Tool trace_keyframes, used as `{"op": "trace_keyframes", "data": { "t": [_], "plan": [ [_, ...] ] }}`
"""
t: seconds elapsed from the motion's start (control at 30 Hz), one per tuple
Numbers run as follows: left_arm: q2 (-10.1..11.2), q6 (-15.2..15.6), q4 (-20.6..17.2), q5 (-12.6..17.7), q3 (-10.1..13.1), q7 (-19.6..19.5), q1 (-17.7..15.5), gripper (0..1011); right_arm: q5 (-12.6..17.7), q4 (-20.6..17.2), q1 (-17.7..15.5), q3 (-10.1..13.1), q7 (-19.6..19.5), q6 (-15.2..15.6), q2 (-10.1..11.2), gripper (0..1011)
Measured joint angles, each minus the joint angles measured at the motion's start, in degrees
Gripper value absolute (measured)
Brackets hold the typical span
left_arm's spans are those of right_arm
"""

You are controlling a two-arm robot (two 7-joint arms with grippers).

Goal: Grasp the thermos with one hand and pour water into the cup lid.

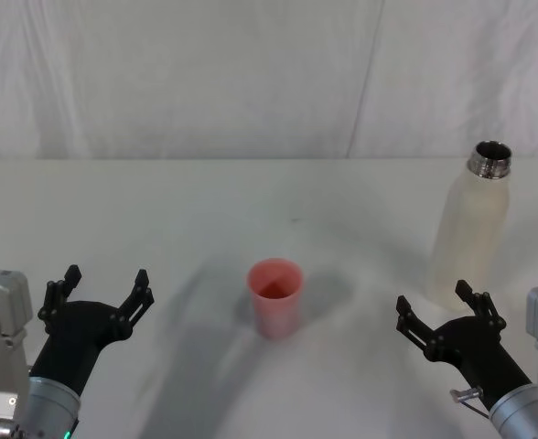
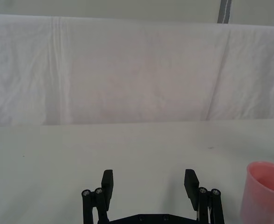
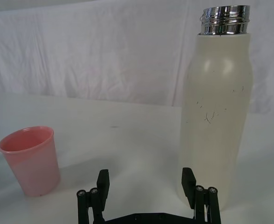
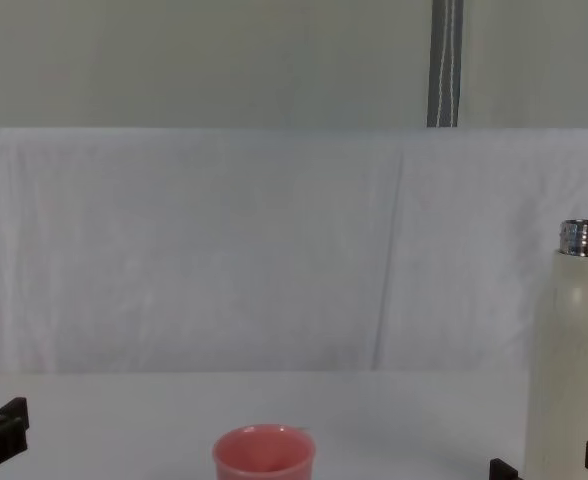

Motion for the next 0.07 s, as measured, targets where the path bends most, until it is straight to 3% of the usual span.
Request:
{"op": "trace_keyframes", "data": {
  "t": [0.07],
  "plan": [
    [0.00, 0.00, 0.00, 0.00, 0.00, 0.00, 0.00, 1001, 0.00, 0.00, 0.00, 0.00, 0.00, 0.00, 0.00, 1001]
  ]
}}
